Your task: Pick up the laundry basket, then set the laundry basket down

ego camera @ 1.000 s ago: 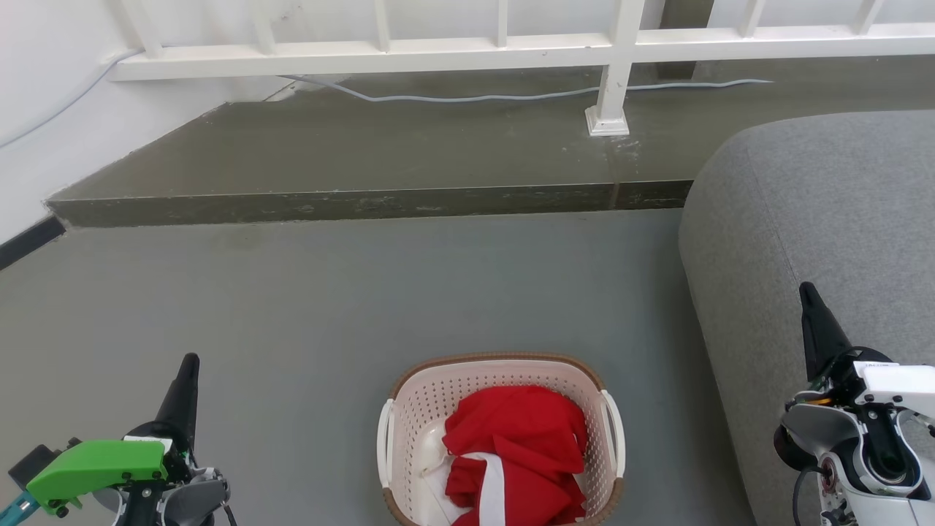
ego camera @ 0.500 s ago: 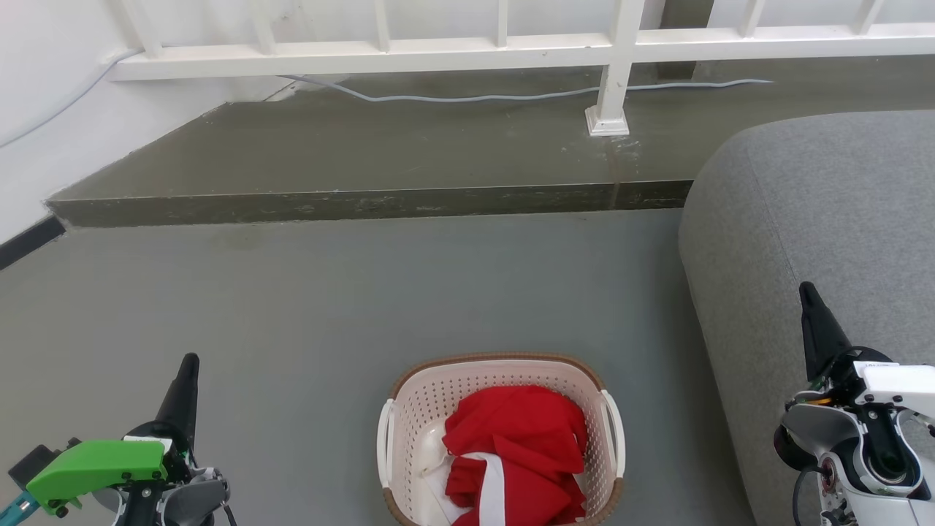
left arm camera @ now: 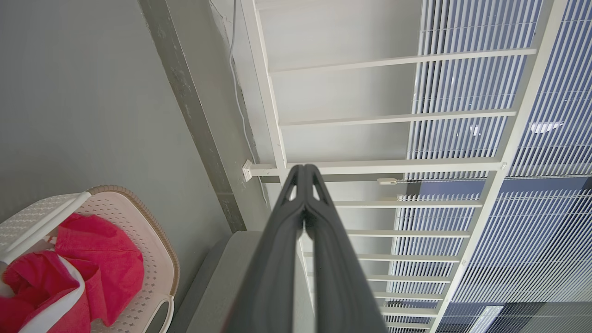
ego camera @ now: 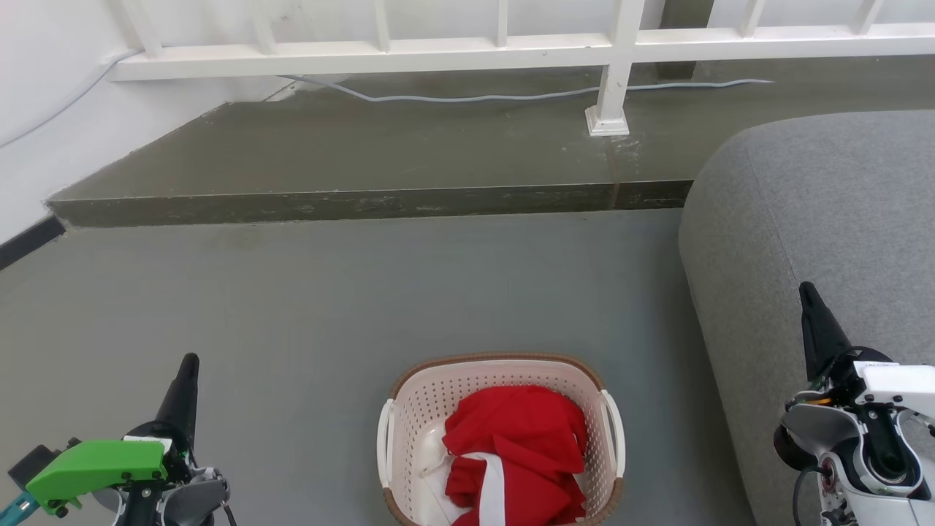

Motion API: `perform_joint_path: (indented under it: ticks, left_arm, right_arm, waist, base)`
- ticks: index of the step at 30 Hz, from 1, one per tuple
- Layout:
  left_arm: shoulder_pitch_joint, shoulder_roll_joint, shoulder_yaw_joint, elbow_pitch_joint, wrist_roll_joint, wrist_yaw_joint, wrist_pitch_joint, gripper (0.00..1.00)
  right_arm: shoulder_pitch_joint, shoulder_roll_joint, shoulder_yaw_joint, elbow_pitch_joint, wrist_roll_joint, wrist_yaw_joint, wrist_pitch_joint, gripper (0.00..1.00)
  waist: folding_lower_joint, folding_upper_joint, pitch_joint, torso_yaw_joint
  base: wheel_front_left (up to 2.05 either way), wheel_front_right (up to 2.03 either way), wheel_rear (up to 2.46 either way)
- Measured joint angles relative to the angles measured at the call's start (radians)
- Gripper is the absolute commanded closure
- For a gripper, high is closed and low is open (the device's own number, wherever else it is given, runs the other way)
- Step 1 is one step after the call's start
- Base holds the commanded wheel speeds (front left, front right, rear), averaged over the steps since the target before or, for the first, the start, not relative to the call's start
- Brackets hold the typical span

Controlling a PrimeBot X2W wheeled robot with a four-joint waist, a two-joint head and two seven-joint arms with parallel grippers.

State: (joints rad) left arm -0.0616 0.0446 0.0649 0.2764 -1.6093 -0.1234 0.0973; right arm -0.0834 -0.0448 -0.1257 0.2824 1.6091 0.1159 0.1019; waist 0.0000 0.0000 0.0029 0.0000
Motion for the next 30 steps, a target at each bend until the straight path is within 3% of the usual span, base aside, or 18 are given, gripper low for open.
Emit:
perform_joint_path:
  ticks: [30]
  left_arm:
    - [0.000, 0.000, 0.001, 0.000, 0.000, 0.000, 0.000, 1.00]
  right_arm:
    - [0.000, 0.000, -0.001, -0.001, 0.000, 0.000, 0.000, 1.00]
  waist:
    - [0.0000, 0.0000, 0.000, 0.000]
  base:
    - [0.00, 0.00, 0.00]
